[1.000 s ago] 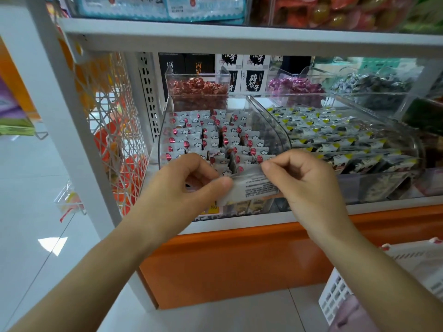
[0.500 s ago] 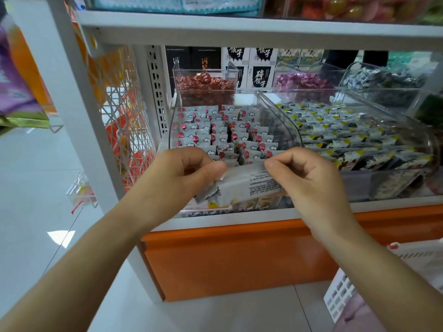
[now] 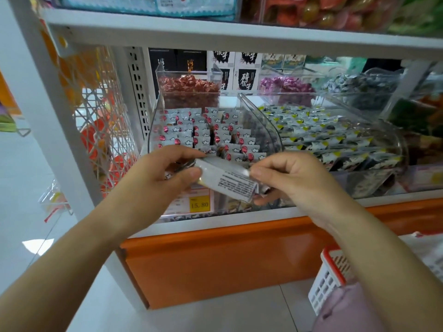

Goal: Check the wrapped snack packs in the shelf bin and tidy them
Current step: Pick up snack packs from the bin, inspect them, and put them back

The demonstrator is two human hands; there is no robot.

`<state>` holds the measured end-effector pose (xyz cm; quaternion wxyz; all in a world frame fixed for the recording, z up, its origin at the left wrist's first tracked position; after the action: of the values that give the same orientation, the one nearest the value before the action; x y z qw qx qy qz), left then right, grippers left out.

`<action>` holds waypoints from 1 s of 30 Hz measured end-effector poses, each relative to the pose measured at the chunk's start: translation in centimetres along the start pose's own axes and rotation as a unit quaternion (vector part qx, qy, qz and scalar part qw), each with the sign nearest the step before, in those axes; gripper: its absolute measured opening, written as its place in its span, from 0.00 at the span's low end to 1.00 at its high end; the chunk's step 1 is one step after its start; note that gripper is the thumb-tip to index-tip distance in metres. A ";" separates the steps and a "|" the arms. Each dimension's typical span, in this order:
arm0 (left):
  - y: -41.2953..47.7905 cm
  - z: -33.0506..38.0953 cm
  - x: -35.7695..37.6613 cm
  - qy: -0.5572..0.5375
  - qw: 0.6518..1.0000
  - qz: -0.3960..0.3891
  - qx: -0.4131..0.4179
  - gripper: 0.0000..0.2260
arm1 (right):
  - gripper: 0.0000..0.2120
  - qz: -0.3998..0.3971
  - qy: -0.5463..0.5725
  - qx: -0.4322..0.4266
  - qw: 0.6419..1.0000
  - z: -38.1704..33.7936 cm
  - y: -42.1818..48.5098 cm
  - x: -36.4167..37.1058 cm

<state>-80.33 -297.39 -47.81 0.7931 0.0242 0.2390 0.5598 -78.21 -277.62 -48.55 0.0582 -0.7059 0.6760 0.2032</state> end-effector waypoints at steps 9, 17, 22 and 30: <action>0.0 0.2 0.1 0.052 0.996 0.075 0.021 0.09 | 0.12 0.022 0.114 0.031 0.993 1.1 0.0 0.6; 0.0 0.6 -0.6 0.043 0.987 0.157 0.003 0.09 | 0.17 0.095 -0.002 -0.061 0.994 -1.3 0.1 2.6; 1.4 1.9 -3.0 0.310 0.924 0.208 0.077 0.22 | 0.11 0.179 0.051 -0.024 0.982 -2.3 5.4 1.4; 3.8 -3.5 -3.3 0.397 0.914 0.061 -0.055 0.36 | 0.12 0.182 -0.154 -0.080 0.968 -4.5 16.5 4.4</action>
<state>-85.94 -299.77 -48.55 0.5973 -0.2294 0.5008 0.5829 -93.40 -284.65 -42.90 0.0673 -0.5336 0.7572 0.3705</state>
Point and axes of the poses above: each hand's wrist, its own y-axis towards the middle knuckle, its own x-axis out of the palm, z = x × y, the point moved 5 cm from there along y, towards the middle knuckle, and after that the axes turned 9 degrees about -y, right-handed, at the moved point
